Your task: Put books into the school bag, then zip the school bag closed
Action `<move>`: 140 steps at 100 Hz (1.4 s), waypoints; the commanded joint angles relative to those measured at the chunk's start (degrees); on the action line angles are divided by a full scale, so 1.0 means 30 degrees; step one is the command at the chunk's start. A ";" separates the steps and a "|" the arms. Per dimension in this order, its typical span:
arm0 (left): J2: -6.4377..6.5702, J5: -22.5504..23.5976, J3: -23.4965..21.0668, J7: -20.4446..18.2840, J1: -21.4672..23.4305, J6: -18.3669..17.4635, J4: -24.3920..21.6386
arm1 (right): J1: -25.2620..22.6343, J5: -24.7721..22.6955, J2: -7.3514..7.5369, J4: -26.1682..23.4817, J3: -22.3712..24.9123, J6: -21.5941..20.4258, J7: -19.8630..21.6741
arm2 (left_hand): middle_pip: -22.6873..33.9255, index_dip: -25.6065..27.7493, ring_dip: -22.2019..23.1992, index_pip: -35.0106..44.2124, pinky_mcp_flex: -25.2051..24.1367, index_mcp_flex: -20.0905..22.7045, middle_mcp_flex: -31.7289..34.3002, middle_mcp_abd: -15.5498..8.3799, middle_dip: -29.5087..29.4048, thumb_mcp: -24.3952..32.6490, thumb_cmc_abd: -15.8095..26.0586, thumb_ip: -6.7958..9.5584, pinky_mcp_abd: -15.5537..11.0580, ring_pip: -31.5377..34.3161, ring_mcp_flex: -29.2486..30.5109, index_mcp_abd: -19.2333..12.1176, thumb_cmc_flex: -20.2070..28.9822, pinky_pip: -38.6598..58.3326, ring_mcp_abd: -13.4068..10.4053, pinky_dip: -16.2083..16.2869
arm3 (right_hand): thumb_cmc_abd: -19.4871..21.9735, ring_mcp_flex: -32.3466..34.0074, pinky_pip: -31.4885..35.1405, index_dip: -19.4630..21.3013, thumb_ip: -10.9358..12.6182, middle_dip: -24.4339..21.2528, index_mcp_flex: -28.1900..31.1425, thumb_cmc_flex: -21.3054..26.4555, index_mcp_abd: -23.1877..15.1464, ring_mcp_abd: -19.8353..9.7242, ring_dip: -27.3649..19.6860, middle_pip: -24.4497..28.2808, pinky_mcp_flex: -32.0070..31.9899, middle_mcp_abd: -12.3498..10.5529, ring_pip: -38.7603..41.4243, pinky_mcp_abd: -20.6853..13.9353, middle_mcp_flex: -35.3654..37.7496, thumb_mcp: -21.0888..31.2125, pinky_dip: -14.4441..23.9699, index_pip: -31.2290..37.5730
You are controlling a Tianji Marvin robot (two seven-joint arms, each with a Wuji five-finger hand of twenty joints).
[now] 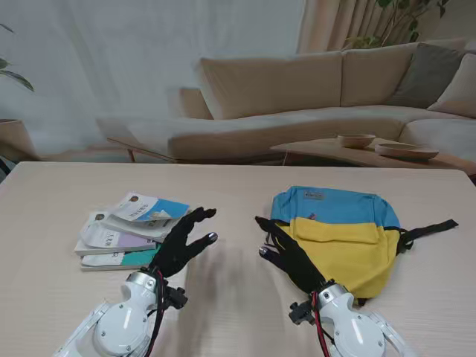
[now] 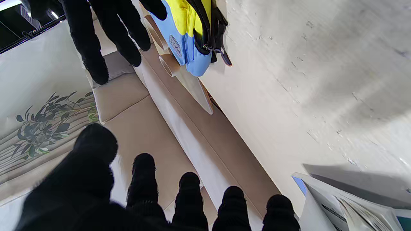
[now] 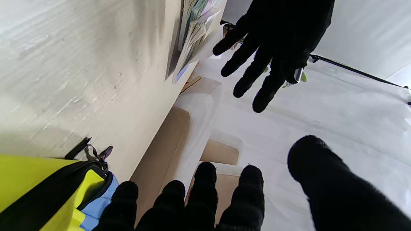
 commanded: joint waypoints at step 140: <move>0.1719 0.4326 -0.3092 -0.7612 -0.5373 0.2059 0.3009 | -0.0243 0.1114 -0.0206 0.0445 0.0717 -0.1007 0.0240 | 0.2004 0.2143 0.2547 0.1365 -0.0523 -0.0878 0.0186 0.0451 0.2179 0.1848 -0.1142 0.0015 -0.0196 0.1154 -0.0115 0.1131 0.1536 0.1381 -0.0120 0.3301 | -0.0300 -0.0399 -0.0035 -0.0827 0.0124 0.0290 -0.0211 0.0678 -0.0181 -0.0573 -0.0094 0.0369 -0.0022 -0.0182 0.0395 -0.0641 -0.0305 0.0018 0.0178 0.1914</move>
